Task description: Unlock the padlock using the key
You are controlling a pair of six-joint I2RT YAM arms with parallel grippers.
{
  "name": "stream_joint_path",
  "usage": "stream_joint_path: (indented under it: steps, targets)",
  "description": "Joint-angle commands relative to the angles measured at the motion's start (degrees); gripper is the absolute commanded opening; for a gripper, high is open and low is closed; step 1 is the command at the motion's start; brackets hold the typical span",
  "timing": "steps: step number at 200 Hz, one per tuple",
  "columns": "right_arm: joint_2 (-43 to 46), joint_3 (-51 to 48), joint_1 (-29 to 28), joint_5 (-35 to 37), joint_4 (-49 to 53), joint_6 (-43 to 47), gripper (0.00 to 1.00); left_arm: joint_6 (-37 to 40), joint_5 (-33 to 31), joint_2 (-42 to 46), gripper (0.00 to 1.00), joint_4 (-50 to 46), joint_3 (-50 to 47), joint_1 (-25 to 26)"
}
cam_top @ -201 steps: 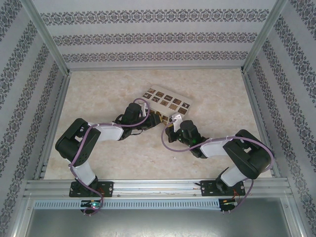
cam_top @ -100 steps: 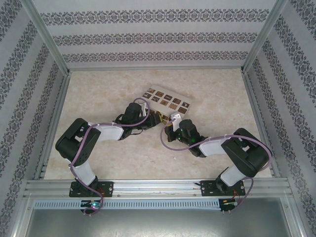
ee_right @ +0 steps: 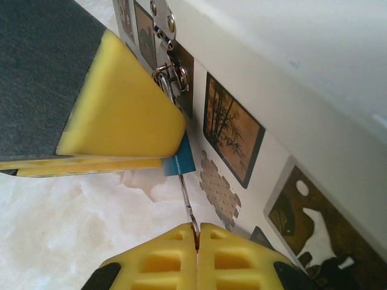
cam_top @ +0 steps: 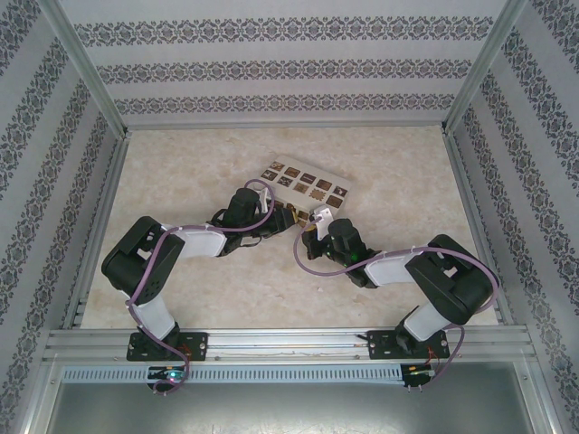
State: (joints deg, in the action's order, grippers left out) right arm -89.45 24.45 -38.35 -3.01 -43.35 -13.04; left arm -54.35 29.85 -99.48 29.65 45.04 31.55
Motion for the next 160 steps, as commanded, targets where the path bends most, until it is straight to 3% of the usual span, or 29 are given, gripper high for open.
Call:
stream_joint_path:
  steps: [1, 160]
  targets:
    - [0.20, 0.12, 1.02, 3.20, -1.73, 0.93, 0.00, -0.32, 2.36, 0.43, 0.24, 0.14, 1.72, 0.71]
    - [-1.75, 0.62, 2.66, -3.32, -11.12, -1.58, 0.00, -0.96, 2.76, -0.09, 0.24, 0.23, 2.29, 1.06]
